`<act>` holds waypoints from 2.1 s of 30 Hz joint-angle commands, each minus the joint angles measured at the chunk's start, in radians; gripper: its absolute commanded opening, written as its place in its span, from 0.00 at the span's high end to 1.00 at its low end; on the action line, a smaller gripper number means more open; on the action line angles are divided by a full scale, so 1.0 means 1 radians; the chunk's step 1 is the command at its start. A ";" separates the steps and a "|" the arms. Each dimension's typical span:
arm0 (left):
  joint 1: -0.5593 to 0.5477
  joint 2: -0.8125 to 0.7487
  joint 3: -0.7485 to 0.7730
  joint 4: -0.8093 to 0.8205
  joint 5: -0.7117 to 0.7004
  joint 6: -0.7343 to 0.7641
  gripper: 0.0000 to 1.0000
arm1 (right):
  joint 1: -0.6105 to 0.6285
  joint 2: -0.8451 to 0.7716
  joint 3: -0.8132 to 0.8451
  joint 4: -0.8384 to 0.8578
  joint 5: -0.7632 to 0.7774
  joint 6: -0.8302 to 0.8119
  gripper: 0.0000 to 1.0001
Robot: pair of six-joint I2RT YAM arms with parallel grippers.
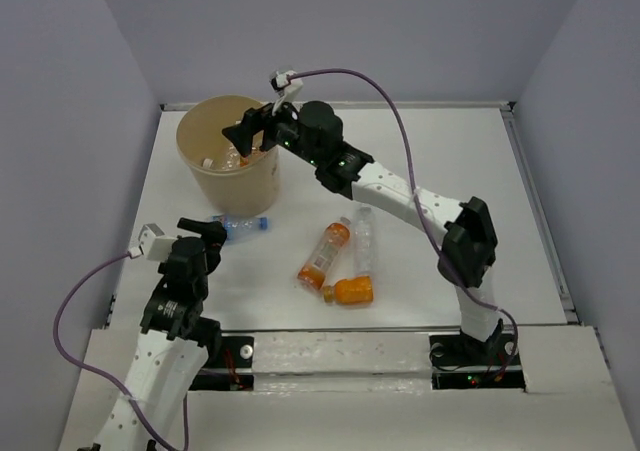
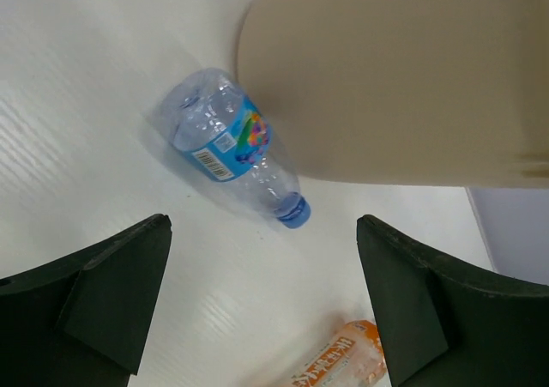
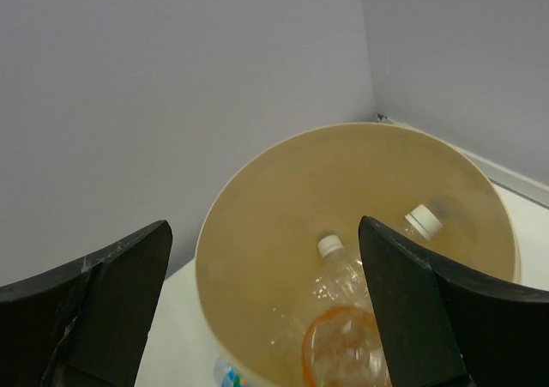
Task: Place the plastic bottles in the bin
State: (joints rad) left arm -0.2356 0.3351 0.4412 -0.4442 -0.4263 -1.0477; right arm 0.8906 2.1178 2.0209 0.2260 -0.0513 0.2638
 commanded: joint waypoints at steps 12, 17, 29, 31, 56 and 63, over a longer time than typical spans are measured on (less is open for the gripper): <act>0.019 0.367 -0.153 0.374 -0.158 -0.339 0.01 | 0.002 -0.913 -1.103 0.024 0.163 0.009 0.06; 0.091 0.468 -0.170 0.501 -0.149 -0.315 0.03 | 0.002 -1.085 -1.304 -0.030 0.223 0.116 0.07; 0.159 0.758 -0.104 0.685 -0.060 -0.236 0.03 | 0.002 -1.144 -1.487 -0.090 0.326 0.238 0.07; 0.160 0.811 -0.099 0.706 -0.055 -0.236 0.04 | 0.002 -1.144 -1.499 -0.089 0.346 0.244 0.07; 0.179 0.649 -0.205 0.820 -0.043 -0.063 0.69 | -0.084 -0.659 -1.257 -0.258 0.513 0.365 0.03; 0.176 0.322 -0.168 0.621 0.168 0.136 0.78 | -0.145 -0.648 -1.262 -0.251 0.518 0.365 0.22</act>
State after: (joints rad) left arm -0.0631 0.8261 0.2436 0.2714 -0.3725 -1.0615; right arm 0.7773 1.4776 0.7258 -0.0387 0.4343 0.6174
